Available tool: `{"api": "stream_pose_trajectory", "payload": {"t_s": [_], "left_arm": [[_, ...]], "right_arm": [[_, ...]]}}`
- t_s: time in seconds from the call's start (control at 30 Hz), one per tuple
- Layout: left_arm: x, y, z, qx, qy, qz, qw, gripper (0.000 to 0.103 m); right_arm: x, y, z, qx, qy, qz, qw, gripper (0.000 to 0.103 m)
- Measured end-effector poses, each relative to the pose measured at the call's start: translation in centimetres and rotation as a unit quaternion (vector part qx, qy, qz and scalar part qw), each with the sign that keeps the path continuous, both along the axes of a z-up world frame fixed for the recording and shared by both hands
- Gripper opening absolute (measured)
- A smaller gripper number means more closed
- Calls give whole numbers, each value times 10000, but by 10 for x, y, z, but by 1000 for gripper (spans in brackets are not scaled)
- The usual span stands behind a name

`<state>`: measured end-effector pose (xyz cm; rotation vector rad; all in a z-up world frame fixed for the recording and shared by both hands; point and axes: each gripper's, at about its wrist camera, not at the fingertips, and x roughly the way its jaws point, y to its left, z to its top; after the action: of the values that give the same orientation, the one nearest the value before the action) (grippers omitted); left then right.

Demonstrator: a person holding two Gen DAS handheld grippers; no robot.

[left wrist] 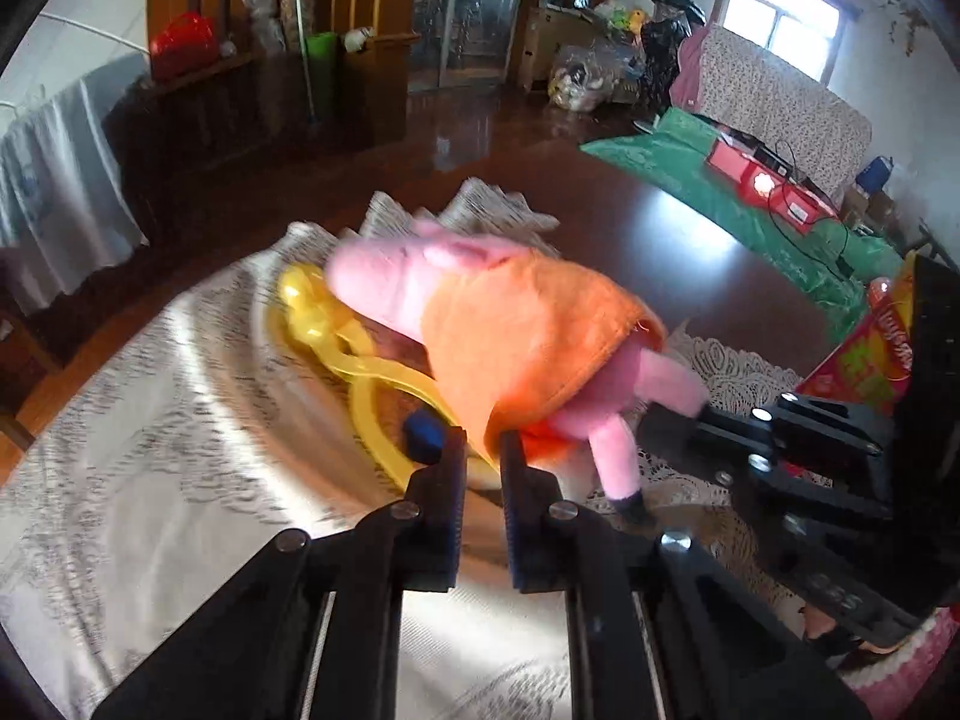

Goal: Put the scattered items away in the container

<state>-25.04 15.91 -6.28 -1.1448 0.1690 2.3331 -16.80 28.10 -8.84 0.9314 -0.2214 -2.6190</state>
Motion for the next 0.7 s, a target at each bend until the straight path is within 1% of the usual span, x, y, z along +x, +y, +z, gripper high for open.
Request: {"api": "stream_pose_trajectory", "payload": {"t_s": [0.03, 0.1, 0.17, 0.3, 0.4, 0.43, 0.47, 0.5, 0.53, 0.57, 0.6, 0.63, 0.7], "left_arm": [[6, -10, 10, 13, 72, 39, 10000, 11], [17, -33, 28, -19, 169, 238, 9996, 11], [23, -51, 37, -138, 204, 386, 9990, 11], [35, -87, 44, -286, 198, 598, 9976, 11], [40, -107, 45, -291, 101, 754, 9967, 11], [41, -113, 45, -275, 59, 823, 9962, 13], [42, -120, 45, -260, 34, 893, 9957, 16], [43, -126, 45, -259, 47, 981, 9948, 30], [45, -133, 45, -261, 74, 1076, 9938, 55], [47, -137, 44, -269, 97, 1160, 9928, 67], [49, -141, 44, -278, 119, 1238, 9918, 81], [51, -144, 42, -263, 108, 1283, 9913, 81], [56, -148, 34, -246, -9, 1301, 9912, 81]], "right_arm": [[5, -8, 8, -71, 47, 134, 9999, 6], [12, -23, 12, -196, 41, 329, 9993, 6], [20, -37, 14, -320, 22, 515, 9982, 6], [35, -66, 19, -567, -16, 886, 9945, 6], [42, -104, 15, -608, -67, 1268, 9900, 6], [44, -114, 12, -593, -118, 1322, 9894, 6], [45, -124, 8, -577, -170, 1375, 9887, 9], [47, -134, 4, -562, -222, 1429, 9879, 11], [49, -144, 0, -546, -274, 1482, 9871, 24], [51, -154, -4, -531, -325, 1535, 9862, 48], [52, -164, -8, -516, -377, 1588, 9852, 63], [54, -174, -11, -500, -429, 1641, 9842, 81], [64, -163, -8, -500, -410, 1539, 9860, 82]]}}
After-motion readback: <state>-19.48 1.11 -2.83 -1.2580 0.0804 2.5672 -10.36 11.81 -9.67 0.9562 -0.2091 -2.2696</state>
